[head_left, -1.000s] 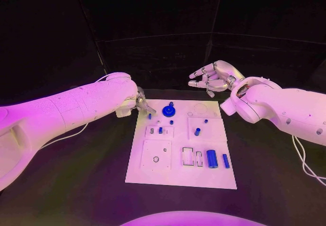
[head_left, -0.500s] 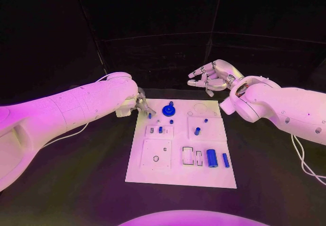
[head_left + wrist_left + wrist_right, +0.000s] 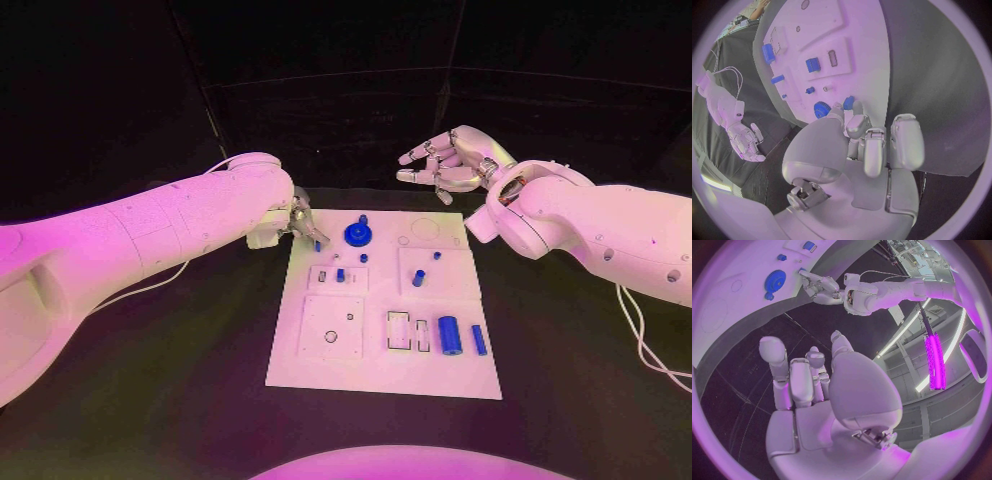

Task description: Assemble the parts on the task board

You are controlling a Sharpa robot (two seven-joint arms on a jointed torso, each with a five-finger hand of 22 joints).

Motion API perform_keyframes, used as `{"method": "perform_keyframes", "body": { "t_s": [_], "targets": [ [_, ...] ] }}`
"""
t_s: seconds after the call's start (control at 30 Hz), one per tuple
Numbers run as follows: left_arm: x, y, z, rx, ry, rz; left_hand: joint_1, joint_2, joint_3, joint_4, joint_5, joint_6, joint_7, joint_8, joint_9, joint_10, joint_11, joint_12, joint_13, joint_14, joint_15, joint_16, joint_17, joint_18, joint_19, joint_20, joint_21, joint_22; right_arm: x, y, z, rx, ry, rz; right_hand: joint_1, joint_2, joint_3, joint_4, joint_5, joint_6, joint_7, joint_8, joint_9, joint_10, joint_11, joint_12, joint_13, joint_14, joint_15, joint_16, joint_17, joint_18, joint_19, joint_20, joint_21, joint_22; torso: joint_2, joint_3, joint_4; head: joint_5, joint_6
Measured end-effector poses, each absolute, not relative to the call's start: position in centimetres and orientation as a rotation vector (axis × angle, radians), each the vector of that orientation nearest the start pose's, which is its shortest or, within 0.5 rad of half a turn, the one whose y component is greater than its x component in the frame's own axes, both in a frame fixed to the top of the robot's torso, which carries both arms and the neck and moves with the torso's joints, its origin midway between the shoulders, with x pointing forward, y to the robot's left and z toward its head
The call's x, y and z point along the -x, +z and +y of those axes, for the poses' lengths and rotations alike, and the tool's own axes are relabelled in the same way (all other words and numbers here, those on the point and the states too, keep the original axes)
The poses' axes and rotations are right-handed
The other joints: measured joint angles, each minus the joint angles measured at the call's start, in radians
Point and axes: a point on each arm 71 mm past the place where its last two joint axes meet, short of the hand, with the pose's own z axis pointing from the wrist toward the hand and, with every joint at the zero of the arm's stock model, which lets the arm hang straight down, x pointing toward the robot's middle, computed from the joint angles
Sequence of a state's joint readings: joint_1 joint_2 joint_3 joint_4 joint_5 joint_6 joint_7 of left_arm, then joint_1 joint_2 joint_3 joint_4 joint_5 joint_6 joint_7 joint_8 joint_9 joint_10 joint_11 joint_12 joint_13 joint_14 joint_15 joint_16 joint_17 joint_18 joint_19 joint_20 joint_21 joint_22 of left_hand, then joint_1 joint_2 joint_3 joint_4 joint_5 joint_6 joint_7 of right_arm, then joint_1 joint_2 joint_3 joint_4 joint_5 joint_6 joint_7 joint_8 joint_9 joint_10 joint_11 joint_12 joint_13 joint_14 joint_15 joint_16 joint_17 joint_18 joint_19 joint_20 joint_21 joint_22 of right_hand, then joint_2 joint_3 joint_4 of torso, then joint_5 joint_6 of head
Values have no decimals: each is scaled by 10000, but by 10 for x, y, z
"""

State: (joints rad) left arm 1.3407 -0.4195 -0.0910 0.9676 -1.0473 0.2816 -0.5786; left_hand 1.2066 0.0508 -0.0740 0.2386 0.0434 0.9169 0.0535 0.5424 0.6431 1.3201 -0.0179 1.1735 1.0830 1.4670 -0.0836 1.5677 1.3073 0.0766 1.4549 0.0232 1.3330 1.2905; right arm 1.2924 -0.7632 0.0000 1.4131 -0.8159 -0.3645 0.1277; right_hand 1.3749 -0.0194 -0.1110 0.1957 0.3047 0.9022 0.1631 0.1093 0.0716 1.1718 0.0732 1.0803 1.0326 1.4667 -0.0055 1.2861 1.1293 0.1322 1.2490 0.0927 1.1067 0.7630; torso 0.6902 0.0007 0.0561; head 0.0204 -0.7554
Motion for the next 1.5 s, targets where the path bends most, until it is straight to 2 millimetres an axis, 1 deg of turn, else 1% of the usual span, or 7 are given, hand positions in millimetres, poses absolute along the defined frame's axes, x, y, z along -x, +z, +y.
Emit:
{"method": "perform_keyframes", "body": {
  "t_s": [0.27, 0.5, 0.77, 0.83, 1.13, 1.27, 1.5],
  "targets": [
    [-578, -198, 163, 1943, -1956, 23394, 757, 603, 392, -523, 0, 55, 13, -84, -96, 0, 0, 0, -7, 0, 0, 0, 0, 0, 0, 0, 0, 13, -526, -125, -193, -3338, 10856, 15287, 0, 0, 0, 0, 0, 0, 0, 0, 0, 0, 0, 0, 0, 0, 0, 0, 0, 0, 0, 0, 0, 1, 1, -1, 0, -14, -17],
    [-578, -196, 163, 1956, -2147, 23371, 1696, 815, 1186, -1315, 11, -84, -64, -264, -244, -94, -53, -44, -67, 0, 0, 0, 0, -1, 0, 0, 0, 17, -526, -125, -193, -3338, 10855, 15287, 0, 0, 0, 0, 0, 0, 0, 0, 0, 0, 0, 0, 1, 0, 0, 1, 0, 0, 0, 0, 0, 1, 1, -2, -1, -7, -23],
    [-578, -197, 165, 2001, -2295, 23394, 2001, 840, 1563, -937, 27, -132, -15, -350, -352, -127, -48, -158, -171, 0, 0, 0, 0, 0, 0, 0, 0, 41, -526, -125, -193, -3339, 10851, 15289, 0, 0, -27, -28, 38, 0, 0, 36, 0, 1, 0, 62, 24, 0, 0, 1, 8, 1, 0, 0, 0, -7, 1, -5, -2, -3, -34],
    [-577, -197, 167, 2063, -2353, 23412, 1760, 602, 1903, -674, 40, -133, -15, -351, -353, -128, -47, -158, -188, 0, 0, 0, 0, 0, 0, 0, 0, 41, -526, -125, -193, -3340, 10849, 15290, 0, 0, -27, -28, 38, 0, 0, 36, 0, 0, 0, 64, 28, 0, 0, 1, 12, 0, 0, 0, 0, -7, 1, -5, -2, -3, -34],
    [-565, -195, 180, 2387, -2965, 23305, 309, -317, 4659, -1496, 38, -150, 3, 5, -282, -31, -1, -158, -156, -36, 36, 0, 0, 0, 22, 21, -46, 55, -526, -125, -195, -3349, 10829, 15295, 0, 0, -27, -28, 38, 0, 0, 36, 0, 1, 0, 64, 27, 0, 0, 1, 11, 0, 0, 0, 0, -6, -4, -5, 8, -19, -31],
    [-556, -190, 187, 2614, -3382, 23107, -155, -555, 5378, -1618, 36, -148, 5, 179, -208, 58, -20, -115, -149, -36, 36, 0, 0, 0, 37, 36, -46, 91, -526, -125, -196, -3359, 10809, 15294, 0, 0, -27, -28, 38, 0, 0, 35, 0, 0, 0, 64, 27, 0, 0, 1, 11, 0, 0, 0, 0, -6, -13, 0, 21, -22, -39],
    [-536, -184, 194, 2980, -4230, 22550, -386, -691, 5829, -1664, 76, -147, 7, 309, -157, 59, -20, -115, -196, -36, 36, 0, 0, 0, 37, 36, -85, 92, -527, -125, -198, -3390, 10750, 15292, 0, 0, -51, -4, 38, 0, 0, 35, 0, 1, 0, 64, 26, 0, 0, 2, 10, 0, 0, 0, 0, -6, -14, -4, 28, 15, -36]
  ]
}}
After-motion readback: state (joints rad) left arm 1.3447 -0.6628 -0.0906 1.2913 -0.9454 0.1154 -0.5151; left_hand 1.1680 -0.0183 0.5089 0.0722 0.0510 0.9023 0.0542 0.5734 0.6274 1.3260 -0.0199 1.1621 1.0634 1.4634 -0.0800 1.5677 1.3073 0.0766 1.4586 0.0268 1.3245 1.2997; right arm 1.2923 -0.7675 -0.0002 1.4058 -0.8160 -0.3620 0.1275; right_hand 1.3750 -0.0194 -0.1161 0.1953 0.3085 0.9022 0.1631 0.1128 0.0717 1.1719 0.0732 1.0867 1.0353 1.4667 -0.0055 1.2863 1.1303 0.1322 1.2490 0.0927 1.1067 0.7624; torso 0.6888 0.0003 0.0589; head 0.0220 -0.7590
